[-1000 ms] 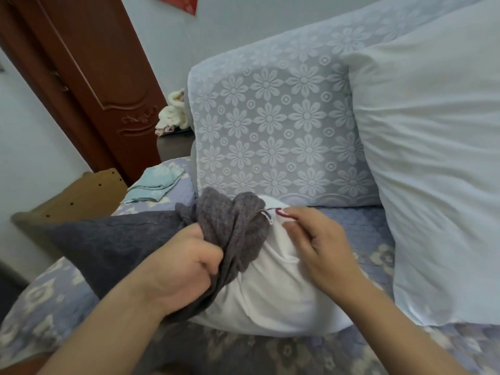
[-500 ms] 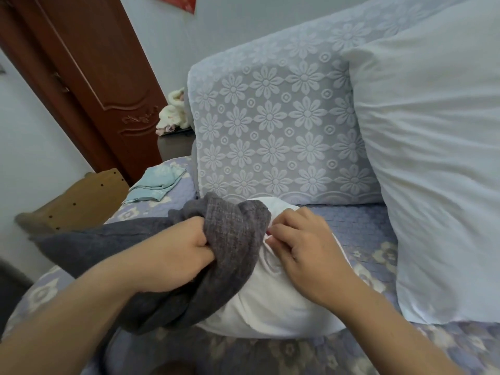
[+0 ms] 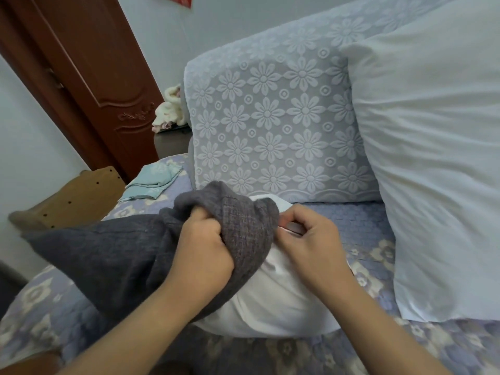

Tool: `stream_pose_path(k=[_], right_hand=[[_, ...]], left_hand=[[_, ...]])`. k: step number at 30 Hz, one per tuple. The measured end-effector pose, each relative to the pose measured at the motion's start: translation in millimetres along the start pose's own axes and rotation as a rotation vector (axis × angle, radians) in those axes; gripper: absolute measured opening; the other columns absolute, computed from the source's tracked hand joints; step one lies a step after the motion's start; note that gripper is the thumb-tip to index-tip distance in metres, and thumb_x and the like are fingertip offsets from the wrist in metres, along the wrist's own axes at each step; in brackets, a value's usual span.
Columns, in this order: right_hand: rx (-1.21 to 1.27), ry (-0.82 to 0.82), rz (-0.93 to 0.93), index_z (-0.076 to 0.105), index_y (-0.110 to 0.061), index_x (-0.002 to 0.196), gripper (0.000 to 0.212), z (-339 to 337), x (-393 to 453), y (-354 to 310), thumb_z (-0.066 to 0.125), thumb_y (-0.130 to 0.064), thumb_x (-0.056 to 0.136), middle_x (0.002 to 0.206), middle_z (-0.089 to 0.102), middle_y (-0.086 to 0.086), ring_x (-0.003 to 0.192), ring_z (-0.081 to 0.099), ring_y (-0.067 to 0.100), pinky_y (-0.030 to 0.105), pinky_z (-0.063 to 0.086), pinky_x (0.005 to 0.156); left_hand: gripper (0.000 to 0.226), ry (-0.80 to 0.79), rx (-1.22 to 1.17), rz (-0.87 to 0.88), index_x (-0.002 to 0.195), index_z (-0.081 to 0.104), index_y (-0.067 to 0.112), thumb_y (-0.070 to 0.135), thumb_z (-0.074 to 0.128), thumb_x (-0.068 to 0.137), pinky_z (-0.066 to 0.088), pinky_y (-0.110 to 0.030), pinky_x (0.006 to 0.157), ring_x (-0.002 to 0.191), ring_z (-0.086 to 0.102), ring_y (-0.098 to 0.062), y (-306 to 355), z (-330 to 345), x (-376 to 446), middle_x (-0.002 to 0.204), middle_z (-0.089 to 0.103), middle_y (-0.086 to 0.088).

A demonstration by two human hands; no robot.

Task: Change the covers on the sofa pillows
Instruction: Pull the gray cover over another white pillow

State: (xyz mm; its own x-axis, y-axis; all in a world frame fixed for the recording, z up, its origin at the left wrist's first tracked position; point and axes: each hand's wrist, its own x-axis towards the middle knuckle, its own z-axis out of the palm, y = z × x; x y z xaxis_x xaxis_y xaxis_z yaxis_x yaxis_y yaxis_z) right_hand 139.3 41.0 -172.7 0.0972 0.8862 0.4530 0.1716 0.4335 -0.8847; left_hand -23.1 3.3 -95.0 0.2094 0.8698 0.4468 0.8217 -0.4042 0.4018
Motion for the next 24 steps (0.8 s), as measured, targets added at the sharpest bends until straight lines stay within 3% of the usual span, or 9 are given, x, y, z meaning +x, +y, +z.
stream_pose_path(k=[2, 4, 8, 10, 12, 15, 18, 21, 24], right_hand=[[-0.034, 0.044, -0.039, 0.059, -0.025, 0.063, 0.019, 3, -1, 5, 0.073, -0.015, 0.072, 0.082, 0.062, -0.008, 0.088, 0.061, 0.017, 0.035, 0.048, 0.08], [-0.021, 0.07, -0.007, 0.057, -0.031, 0.059, 0.026, 4, -2, 6, 0.073, -0.015, 0.071, 0.085, 0.055, -0.01, 0.092, 0.057, 0.018, 0.024, 0.042, 0.081], [0.055, 0.067, 0.082, 0.064, -0.037, 0.057, 0.009, 0, 1, 1, 0.068, -0.035, 0.065, 0.081, 0.054, -0.017, 0.089, 0.056, 0.013, 0.018, 0.037, 0.077], [0.131, -0.005, 0.096, 0.07, -0.037, 0.06, 0.019, -1, 2, -1, 0.075, -0.024, 0.073, 0.08, 0.055, -0.016, 0.088, 0.057, 0.012, 0.018, 0.038, 0.078], [0.102, -0.036, 0.073, 0.071, -0.034, 0.061, 0.032, -2, 2, 1, 0.075, -0.007, 0.08, 0.08, 0.053, -0.014, 0.087, 0.056, 0.011, 0.02, 0.039, 0.079], [-0.022, -0.042, 0.027, 0.071, -0.019, 0.065, 0.026, -1, 4, 11, 0.07, 0.002, 0.08, 0.082, 0.052, -0.009, 0.09, 0.053, 0.013, 0.027, 0.041, 0.082], [-0.047, -0.03, 0.011, 0.07, -0.011, 0.067, 0.015, 1, 5, 18, 0.069, -0.001, 0.079, 0.081, 0.053, -0.011, 0.091, 0.054, 0.016, 0.029, 0.042, 0.083], [-0.051, -0.002, -0.005, 0.063, -0.019, 0.058, 0.017, 4, 3, 17, 0.067, -0.011, 0.073, 0.073, 0.054, -0.014, 0.084, 0.052, 0.018, 0.023, 0.037, 0.074], [0.018, 0.011, 0.026, 0.056, -0.023, 0.055, 0.036, 1, 3, 19, 0.071, -0.001, 0.079, 0.063, 0.051, -0.015, 0.074, 0.047, 0.012, 0.028, 0.034, 0.07]], left_hand=[[0.022, 0.05, -0.097, 0.06, 0.09, 0.075, 0.019, -0.001, 0.076, 0.082, 0.048, -0.006, 0.077, 0.093, 0.066, 0.002, -5, 6, -6, 0.093, 0.068, 0.021], [0.023, -0.009, -0.189, 0.017, 0.087, 0.08, 0.016, -0.006, 0.08, 0.078, 0.05, -0.009, 0.077, 0.095, 0.066, 0.004, -8, 8, -8, 0.096, 0.069, 0.022], [0.025, 0.033, -0.071, 0.048, 0.107, 0.078, 0.006, -0.005, 0.07, 0.087, 0.043, -0.009, 0.096, 0.114, 0.058, 0.002, -21, 17, -2, 0.119, 0.062, 0.014], [0.03, 0.046, 0.121, 0.088, 0.117, 0.074, 0.008, 0.005, 0.064, 0.088, 0.036, -0.026, 0.107, 0.121, 0.047, -0.018, -20, 22, -3, 0.128, 0.057, -0.002], [0.033, 0.037, 0.313, 0.07, 0.115, 0.073, 0.007, 0.01, 0.069, 0.082, 0.04, -0.045, 0.099, 0.114, 0.043, -0.032, -19, 25, -3, 0.124, 0.055, -0.014], [0.042, -0.018, 0.177, 0.043, 0.12, 0.069, -0.002, 0.012, 0.063, 0.081, 0.036, -0.029, 0.112, 0.123, 0.052, -0.027, -14, 28, -1, 0.13, 0.055, -0.013], [0.033, 0.018, 0.032, -0.035, 0.116, 0.072, 0.003, 0.001, 0.062, 0.085, 0.036, -0.006, 0.098, 0.113, 0.057, -0.014, -6, 24, 4, 0.12, 0.061, -0.002], [0.015, -0.032, 0.021, -0.1, 0.094, 0.073, 0.004, -0.004, 0.062, 0.086, 0.045, -0.013, 0.072, 0.092, 0.065, -0.02, 0, 18, 11, 0.09, 0.066, 0.001], [0.01, -0.077, 0.092, -0.107, 0.086, 0.069, 0.003, -0.003, 0.061, 0.086, 0.046, -0.022, 0.071, 0.088, 0.064, -0.024, 1, 13, 18, 0.088, 0.067, -0.005]])
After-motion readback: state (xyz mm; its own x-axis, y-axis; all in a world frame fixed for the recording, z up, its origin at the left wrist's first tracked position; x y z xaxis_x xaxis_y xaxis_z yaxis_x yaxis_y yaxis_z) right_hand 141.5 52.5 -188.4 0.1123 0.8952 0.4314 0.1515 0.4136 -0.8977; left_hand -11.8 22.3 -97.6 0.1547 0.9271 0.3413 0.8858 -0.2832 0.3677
